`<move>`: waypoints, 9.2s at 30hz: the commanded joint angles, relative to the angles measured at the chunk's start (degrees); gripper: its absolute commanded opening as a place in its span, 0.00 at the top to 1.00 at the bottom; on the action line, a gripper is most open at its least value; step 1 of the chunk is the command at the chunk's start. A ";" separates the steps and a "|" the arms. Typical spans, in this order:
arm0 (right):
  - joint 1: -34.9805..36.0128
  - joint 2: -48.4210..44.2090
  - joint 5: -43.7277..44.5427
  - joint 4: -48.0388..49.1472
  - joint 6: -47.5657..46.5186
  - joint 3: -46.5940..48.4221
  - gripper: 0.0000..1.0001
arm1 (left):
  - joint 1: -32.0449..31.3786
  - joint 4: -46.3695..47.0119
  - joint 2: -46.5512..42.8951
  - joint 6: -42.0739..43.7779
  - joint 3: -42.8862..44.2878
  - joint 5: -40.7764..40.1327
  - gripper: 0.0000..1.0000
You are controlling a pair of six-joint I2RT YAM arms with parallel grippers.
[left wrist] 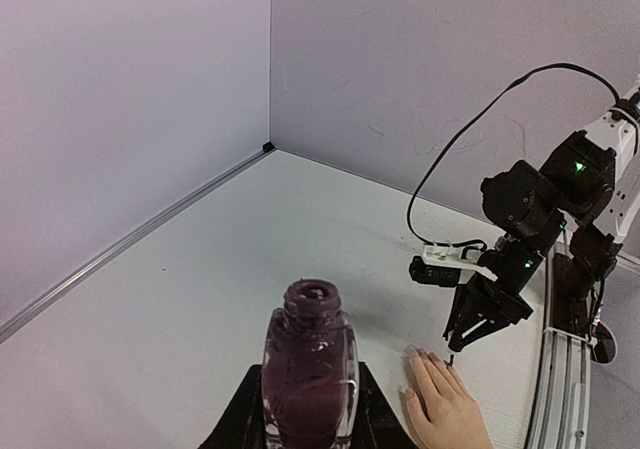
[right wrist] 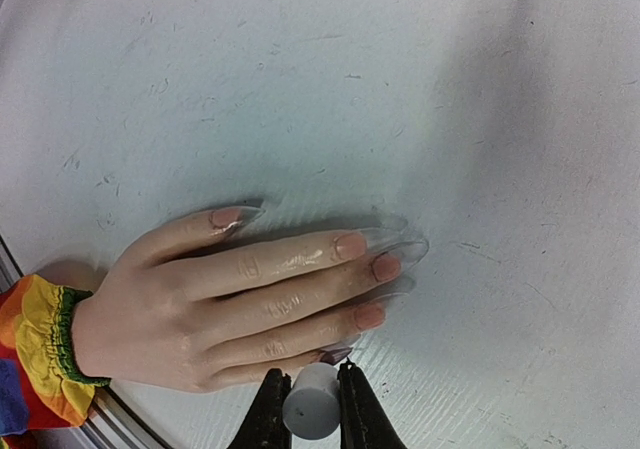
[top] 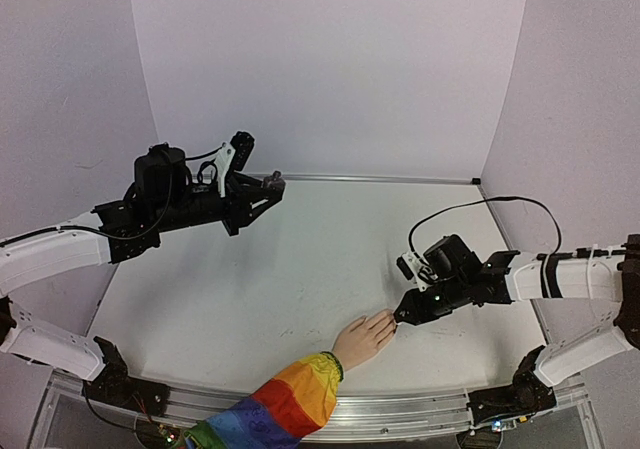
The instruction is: Paint the nails
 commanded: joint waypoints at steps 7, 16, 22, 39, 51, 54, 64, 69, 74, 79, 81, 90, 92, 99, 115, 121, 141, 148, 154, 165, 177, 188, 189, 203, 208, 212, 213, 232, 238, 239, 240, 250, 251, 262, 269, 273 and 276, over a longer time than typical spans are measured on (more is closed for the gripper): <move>0.41 0.39 0.28 -0.54 -0.32 1.83 1.00 | 0.21 2.14 -0.66 0.00 1.61 0.84 1.00; 0.42 0.74 0.50 -0.53 -0.28 1.90 1.00 | 0.22 2.14 -0.64 0.04 1.63 0.78 1.00; 0.50 0.65 0.69 -0.53 -0.23 1.80 1.00 | 0.21 2.16 -0.64 0.02 1.63 0.76 1.00; 0.50 0.44 3.02 -0.64 0.89 1.79 1.00 | 0.21 2.14 -0.65 0.08 1.62 0.76 1.00; 0.43 -1.10 5.66 -2.05 1.99 1.55 1.00 | 0.21 2.14 -0.61 0.17 1.65 0.67 1.00; 0.42 -2.15 4.99 -2.32 1.57 1.33 1.00 | 0.20 2.14 -0.57 0.09 1.73 0.75 1.00; 0.47 -1.47 -0.87 -1.59 -1.17 1.31 1.00 | 0.21 2.15 -0.19 -0.01 1.87 1.02 1.00; 0.50 -0.49 -1.23 -1.19 -1.55 1.77 1.00 | 0.22 2.14 0.00 -0.04 1.90 1.11 1.00; 0.50 -0.19 -1.41 -0.97 -1.58 1.77 1.00 | 0.21 2.14 0.02 0.00 1.91 0.93 1.00; 0.57 0.26 -1.23 -0.63 -1.57 1.95 1.00 | 0.28 2.14 -0.04 0.00 1.82 0.98 1.00; 0.59 0.43 -1.09 -0.58 -1.57 2.03 1.00 | 0.21 2.14 -0.21 0.00 1.79 0.93 1.00; 0.76 0.75 -0.84 -0.27 -1.27 2.06 1.00 | 0.26 2.14 -0.42 0.17 1.64 0.85 1.00; 0.77 0.57 -0.68 -0.27 -1.22 2.02 1.00 | 0.21 2.14 -0.45 0.17 1.66 0.84 1.00; 0.85 0.66 -0.34 -0.26 -1.07 2.03 1.00 | 0.21 2.14 -0.53 0.17 1.63 0.83 1.00; 0.88 0.32 0.70 -0.27 -0.54 1.95 1.00 | 0.22 2.14 -0.70 0.17 1.57 0.93 1.00; 0.86 0.21 1.85 -0.27 0.05 1.86 1.00 | 0.21 2.14 -0.74 0.17 1.55 0.91 1.00; 0.86 0.38 4.51 -0.94 1.45 1.98 1.00 | 0.21 2.07 -1.00 0.26 1.52 0.95 1.00; 0.87 -1.49 6.38 -2.15 1.99 1.73 1.00 | 0.21 2.12 -1.08 0.35 1.46 0.87 1.00; 0.90 -2.61 2.63 -1.88 -0.07 1.41 1.00 | 0.22 2.13 -0.97 0.27 1.57 0.93 1.00; 0.94 -0.79 -0.51 -0.56 -1.64 1.86 1.00 | 0.21 2.11 -0.52 0.00 1.80 1.28 1.00; 0.94 0.30 0.08 -0.27 -1.20 2.03 1.00 | 0.21 2.14 -0.81 0.17 1.73 1.20 1.00; 1.03 0.22 0.75 -0.19 -1.04 2.13 1.00 | 0.21 2.10 -1.03 0.25 1.52 1.17 1.00; 1.03 0.28 0.85 -0.18 -1.02 2.12 1.00 | 0.21 2.09 -1.09 0.26 1.56 1.19 1.00; 1.03 0.34 1.25 0.08 -0.54 2.05 1.00 | 0.22 2.13 -1.16 0.26 1.47 1.20 1.00; 1.03 0.60 1.51 0.11 -0.42 2.06 1.00 | 0.22 2.13 -1.20 0.35 1.42 1.20 1.00; 1.03 0.65 1.54 0.09 -0.43 2.09 1.00 | 0.21 2.12 -1.27 0.31 1.47 1.20 1.00; 1.03 0.60 1.58 0.08 -0.42 2.08 1.00 | 0.23 2.13 -1.21 0.27 1.48 1.20 1.00; 1.08 1.17 3.24 -0.10 0.71 2.16 1.00 | 0.21 2.13 -1.26 0.26 1.46 1.28 1.00; 1.03 1.22 4.11 -0.25 1.21 2.09 1.00 | 0.21 2.08 -1.30 0.26 1.46 1.28 1.00; 1.03 1.19 4.35 -0.35 1.38 2.07 1.00 | 0.23 2.13 -1.28 0.26 1.47 1.24 1.00; 1.03 1.18 4.53 -0.37 1.50 2.10 1.00 | 0.21 2.13 -1.30 0.34 1.48 1.20 1.00; 1.03 -0.44 6.41 -1.85 2.10 1.96 1.00 | 0.21 2.11 -1.45 0.27 1.39 1.22 1.00; 1.03 -0.75 6.21 -1.81 1.89 1.85 1.00 | 0.21 2.10 -1.48 0.26 1.39 1.28 1.00; 1.03 -2.85 3.05 -1.59 0.00 1.36 1.00 | 0.23 2.14 -1.20 0.09 1.65 1.54 1.00; 1.03 -0.98 1.28 -0.78 -0.93 1.93 1.00 | 0.21 2.14 -0.91 0.00 1.80 1.64 1.00; 1.03 -0.54 0.83 -0.38 -1.20 2.03 1.00 | 0.22 2.15 -0.90 0.00 1.78 1.64 1.00; 1.12 -0.02 0.51 -0.37 -1.33 2.19 1.00 | 0.21 2.14 -0.78 0.04 1.76 1.59 1.00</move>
